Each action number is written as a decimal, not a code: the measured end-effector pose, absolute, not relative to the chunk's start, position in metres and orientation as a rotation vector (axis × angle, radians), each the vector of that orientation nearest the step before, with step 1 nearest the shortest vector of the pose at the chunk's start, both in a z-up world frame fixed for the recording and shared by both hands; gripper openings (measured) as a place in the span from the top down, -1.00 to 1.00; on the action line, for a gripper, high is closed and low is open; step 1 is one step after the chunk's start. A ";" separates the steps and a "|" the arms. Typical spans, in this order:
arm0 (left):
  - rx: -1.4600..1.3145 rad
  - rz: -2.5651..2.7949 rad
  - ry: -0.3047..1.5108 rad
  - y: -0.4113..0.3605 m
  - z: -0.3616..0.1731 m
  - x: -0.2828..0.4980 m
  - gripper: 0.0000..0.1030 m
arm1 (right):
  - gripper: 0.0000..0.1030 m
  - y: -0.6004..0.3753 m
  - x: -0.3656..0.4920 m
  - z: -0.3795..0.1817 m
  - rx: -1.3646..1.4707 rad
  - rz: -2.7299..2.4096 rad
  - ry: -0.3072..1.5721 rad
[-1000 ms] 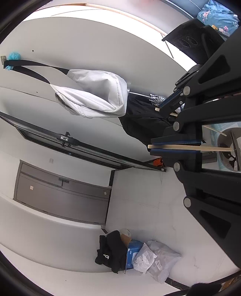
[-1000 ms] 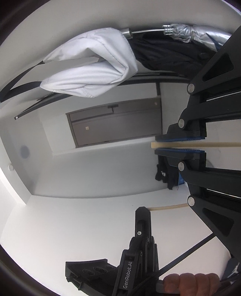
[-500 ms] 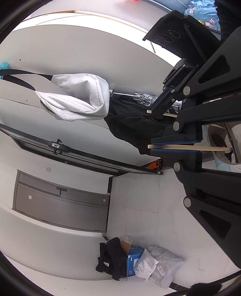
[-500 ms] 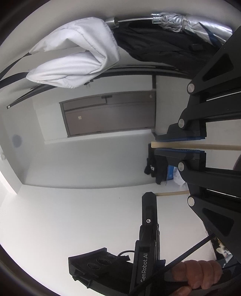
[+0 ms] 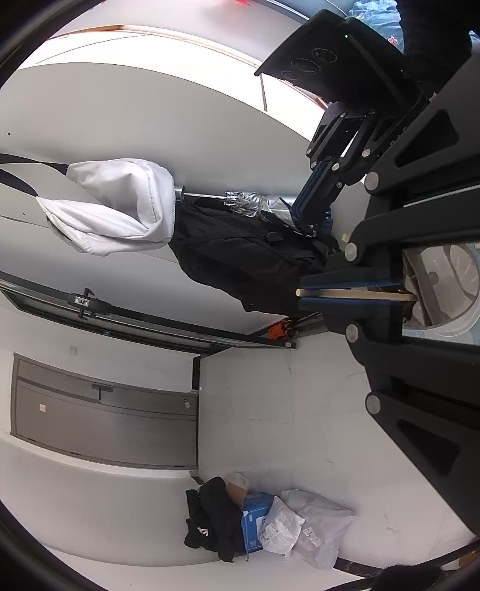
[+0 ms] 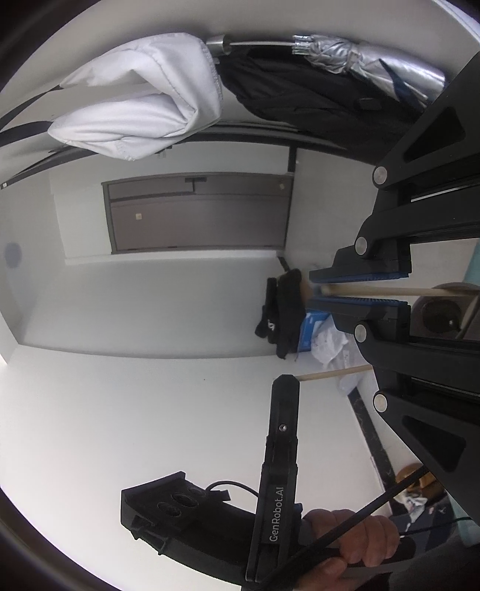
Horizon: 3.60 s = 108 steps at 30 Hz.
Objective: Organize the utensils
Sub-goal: 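Lower the chopsticks into the caddy and open both grippers, then withdraw both grippers and move the right gripper to the remaining chopsticks, then grasp one wooden chopstick with the right gripper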
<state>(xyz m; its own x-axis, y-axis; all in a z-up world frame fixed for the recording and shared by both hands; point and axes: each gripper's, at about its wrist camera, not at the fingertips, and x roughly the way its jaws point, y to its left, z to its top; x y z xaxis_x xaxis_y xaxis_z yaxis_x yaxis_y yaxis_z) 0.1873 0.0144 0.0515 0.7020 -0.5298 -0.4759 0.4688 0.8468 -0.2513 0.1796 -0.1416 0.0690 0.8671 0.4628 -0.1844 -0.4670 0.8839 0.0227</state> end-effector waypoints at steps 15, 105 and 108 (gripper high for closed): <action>-0.214 -0.509 0.787 0.023 0.025 0.185 0.05 | 0.82 -0.173 0.145 0.055 0.126 0.461 0.389; -0.226 -0.018 0.884 0.065 -0.067 0.049 -0.78 | 0.69 -0.095 0.064 -0.108 -0.144 0.130 1.169; -0.229 -0.012 0.903 0.065 -0.071 0.050 -0.78 | 0.82 -0.092 0.063 -0.109 -0.160 0.143 1.166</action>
